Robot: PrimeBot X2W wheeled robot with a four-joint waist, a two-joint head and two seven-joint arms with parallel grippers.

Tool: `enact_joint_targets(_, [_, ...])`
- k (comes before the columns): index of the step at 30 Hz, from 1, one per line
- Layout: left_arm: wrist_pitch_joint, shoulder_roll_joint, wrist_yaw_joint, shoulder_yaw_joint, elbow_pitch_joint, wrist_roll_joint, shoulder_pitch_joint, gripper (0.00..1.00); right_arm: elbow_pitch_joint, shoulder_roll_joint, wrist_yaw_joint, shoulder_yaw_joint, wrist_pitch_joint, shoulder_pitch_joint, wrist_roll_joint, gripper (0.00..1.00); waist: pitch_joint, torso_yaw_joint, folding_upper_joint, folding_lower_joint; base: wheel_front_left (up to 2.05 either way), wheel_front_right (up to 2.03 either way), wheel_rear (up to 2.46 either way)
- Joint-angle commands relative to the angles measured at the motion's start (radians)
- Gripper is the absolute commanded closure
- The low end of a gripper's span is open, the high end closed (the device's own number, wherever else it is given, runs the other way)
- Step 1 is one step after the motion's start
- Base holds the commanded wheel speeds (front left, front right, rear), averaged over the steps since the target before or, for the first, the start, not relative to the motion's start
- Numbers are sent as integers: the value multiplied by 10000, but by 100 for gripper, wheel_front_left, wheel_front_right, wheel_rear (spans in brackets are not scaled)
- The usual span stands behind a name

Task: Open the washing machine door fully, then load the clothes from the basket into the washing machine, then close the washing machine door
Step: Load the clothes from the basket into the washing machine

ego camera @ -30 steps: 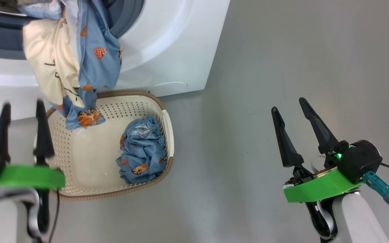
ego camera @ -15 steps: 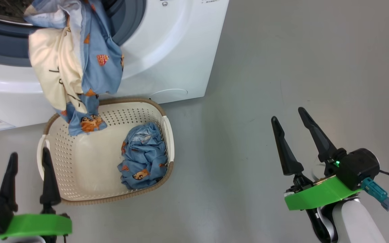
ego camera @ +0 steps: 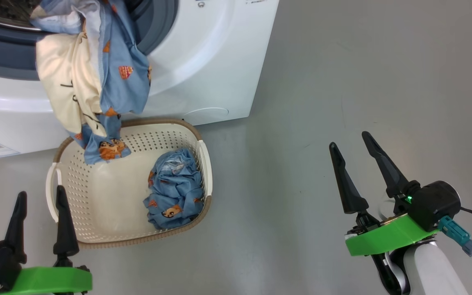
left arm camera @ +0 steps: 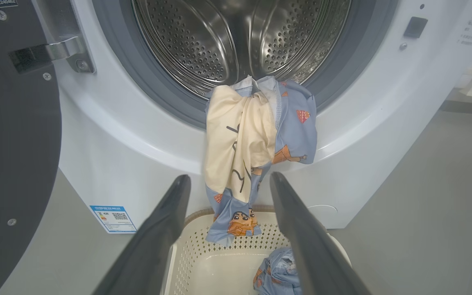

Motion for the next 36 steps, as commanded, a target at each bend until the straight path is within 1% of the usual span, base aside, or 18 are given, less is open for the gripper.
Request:
enact_joint_targets(1, [10, 153, 94, 291, -284, -28, -21, 0, -198, -2, 16, 231, -46, 116, 16, 0, 4, 9, 0, 0, 0, 0, 0])
enact_joint_targets(16, [115, 270, 163, 174, -180, -115, -517, 0, -181, 17, 16, 222, -46, -37, 39, 0, 196, -60, 0, 0, 0, 0, 0])
enact_joint_targets(20, [213, 394, 54, 56, 104, -128, -1029, 0, -194, 13, 16, 230, -46, -110, 37, 0, 318, -85, 0, 0, 0, 0, 0])
enact_joint_targets(30, [354, 724, -310, -246, 1529, -191, -2997, 0, -227, 21, 16, 315, -46, -347, 61, 0, 807, -275, 0, 0, 0, 0, 0])
enact_joint_targets(36, [335, 850, -553, -461, 2812, -203, -4279, 0, -301, 31, 16, 277, -46, -489, 34, 0, 1319, -388, 0, 0, 0, 0, 0])
